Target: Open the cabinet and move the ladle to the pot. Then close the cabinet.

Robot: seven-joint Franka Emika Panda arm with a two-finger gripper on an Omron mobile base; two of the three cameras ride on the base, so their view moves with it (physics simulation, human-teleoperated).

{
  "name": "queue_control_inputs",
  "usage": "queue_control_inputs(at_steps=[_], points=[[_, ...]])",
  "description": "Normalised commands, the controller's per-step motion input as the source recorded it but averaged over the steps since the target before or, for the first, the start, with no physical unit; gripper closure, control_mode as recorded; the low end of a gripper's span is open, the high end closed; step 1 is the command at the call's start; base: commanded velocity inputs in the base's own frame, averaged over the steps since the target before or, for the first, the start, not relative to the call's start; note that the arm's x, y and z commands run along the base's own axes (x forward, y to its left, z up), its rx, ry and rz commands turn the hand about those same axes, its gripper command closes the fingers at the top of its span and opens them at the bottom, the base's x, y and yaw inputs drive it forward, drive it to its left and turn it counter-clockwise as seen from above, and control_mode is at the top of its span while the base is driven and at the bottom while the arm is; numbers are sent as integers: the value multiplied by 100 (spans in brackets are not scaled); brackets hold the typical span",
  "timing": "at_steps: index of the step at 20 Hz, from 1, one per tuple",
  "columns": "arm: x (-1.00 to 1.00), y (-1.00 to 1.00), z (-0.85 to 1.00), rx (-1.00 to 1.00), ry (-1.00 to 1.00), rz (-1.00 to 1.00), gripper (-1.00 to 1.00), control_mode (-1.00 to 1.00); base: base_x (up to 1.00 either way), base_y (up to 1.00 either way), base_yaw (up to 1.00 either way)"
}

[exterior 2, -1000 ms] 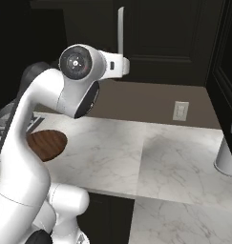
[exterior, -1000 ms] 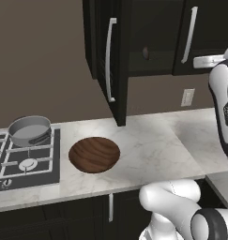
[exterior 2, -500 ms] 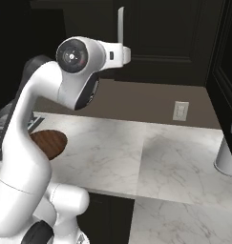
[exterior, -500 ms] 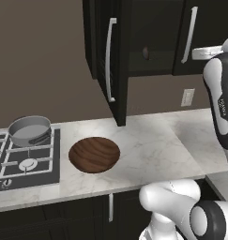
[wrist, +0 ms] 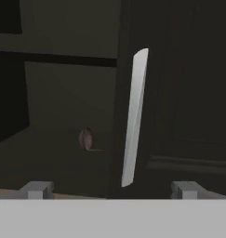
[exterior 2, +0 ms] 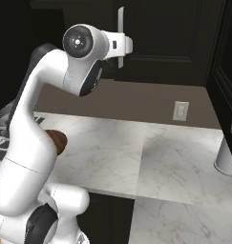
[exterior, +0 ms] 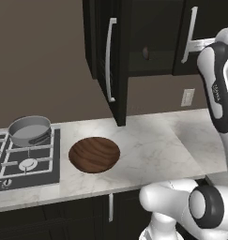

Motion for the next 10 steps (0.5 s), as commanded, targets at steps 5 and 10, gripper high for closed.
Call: queue_control_inputs(at_steps=[5,10], points=[[49,-5,-1,-4,0,0,-100,-100,0,0,0],[55,-17,-13,-8,0,-1,-100,-100,0,0,0]])
